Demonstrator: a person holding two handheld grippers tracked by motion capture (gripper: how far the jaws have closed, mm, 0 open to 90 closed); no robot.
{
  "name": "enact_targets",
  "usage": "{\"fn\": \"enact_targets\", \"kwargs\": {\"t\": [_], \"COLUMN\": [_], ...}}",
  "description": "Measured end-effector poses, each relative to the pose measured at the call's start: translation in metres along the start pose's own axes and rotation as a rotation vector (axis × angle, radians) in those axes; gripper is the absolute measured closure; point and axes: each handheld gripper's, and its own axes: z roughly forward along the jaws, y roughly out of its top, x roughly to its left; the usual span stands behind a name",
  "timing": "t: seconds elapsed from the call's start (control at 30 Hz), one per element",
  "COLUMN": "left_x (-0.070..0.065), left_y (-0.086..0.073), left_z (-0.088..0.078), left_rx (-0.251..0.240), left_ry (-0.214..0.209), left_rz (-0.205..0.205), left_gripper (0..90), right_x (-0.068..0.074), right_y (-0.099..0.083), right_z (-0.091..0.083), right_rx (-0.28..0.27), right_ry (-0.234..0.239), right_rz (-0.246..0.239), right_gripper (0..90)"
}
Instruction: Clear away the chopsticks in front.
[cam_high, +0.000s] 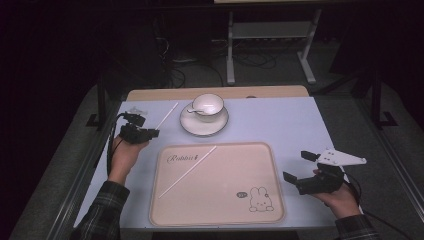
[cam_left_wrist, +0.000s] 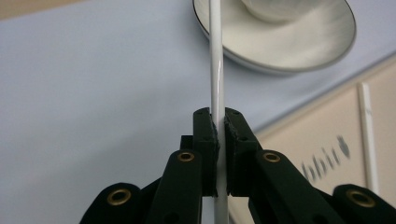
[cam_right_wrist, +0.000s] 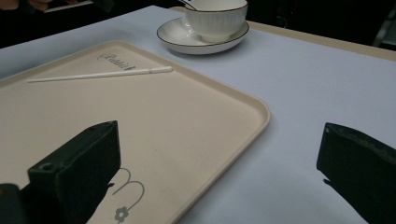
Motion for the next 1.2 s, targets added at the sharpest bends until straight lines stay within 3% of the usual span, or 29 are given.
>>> {"fn": "enact_targets", "kwargs": {"t": [0.23, 0.47, 0.67, 0.9, 1.2], "left_x": [-0.015, -0.045, -0.077, -0.109, -0.129], "left_y": [-0.036, -0.062, -0.063, -0.061, -0.057], "left_z": [-0.028, -0.038, -0.028, -0.007, 0.021], "left_rx": [0.003, 0.012, 0.034, 0.090, 0.149], "left_ry": [-0.020, -0.095, -0.174, -0.224, -0.198], "left_rz": [0.009, 0.026, 0.069, 0.126, 0.175], "left_gripper": [84.1, 84.1, 84.1, 84.1, 84.0], "right_x": [0.001, 0.002, 0.003, 0.002, 0.003], "right_y": [0.000, 0.001, 0.001, 0.001, 0.001], "right_z": [0.000, 0.001, 0.001, 0.001, 0.001], "right_rx": [0.003, 0.004, 0.005, 0.007, 0.009], "right_ry": [-0.003, -0.002, -0.004, -0.002, 0.001], "right_rz": [-0.004, -0.008, -0.013, -0.014, -0.016], "right_gripper": [0.0, 0.0, 0.0, 0.0, 0.0]}}
